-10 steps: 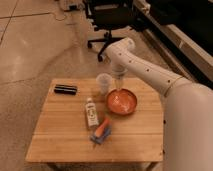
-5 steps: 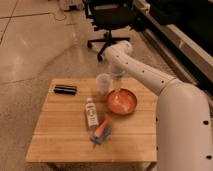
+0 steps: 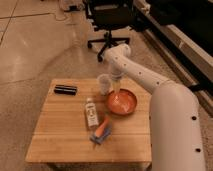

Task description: Pick up the ceramic cup

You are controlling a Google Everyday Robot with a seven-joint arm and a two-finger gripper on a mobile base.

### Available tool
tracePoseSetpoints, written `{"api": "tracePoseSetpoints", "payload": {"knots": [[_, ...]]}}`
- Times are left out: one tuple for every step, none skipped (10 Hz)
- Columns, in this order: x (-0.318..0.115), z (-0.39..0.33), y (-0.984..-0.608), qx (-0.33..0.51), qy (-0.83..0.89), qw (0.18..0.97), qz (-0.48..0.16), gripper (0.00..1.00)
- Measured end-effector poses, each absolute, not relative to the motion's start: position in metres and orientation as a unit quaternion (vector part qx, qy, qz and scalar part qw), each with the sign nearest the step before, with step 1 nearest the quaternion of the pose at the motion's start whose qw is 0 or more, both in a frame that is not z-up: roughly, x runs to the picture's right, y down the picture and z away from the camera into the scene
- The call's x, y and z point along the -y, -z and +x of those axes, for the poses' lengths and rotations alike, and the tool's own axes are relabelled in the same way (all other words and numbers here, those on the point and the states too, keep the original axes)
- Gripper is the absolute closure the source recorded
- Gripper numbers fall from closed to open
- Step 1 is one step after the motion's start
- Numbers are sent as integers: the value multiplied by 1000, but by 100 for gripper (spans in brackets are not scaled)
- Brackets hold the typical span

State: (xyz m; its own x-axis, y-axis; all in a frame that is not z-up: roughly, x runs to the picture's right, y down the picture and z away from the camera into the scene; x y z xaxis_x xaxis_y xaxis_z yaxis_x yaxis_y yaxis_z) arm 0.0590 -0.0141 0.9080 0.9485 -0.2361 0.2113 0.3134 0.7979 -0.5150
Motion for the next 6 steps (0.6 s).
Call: {"api": "tracePoseSetpoints", "payload": {"knots": [[14,58,-907,69,147,945,-283,35],[16,56,-902,77,154,943,-285,35],[22,44,-894,89,166,941,-283,35],[23,34,-890,99,173,938,-282,35],[24,20,-886,111,182,936,-280,35],[23,11,-882,120,189,934,-280,35]]}}
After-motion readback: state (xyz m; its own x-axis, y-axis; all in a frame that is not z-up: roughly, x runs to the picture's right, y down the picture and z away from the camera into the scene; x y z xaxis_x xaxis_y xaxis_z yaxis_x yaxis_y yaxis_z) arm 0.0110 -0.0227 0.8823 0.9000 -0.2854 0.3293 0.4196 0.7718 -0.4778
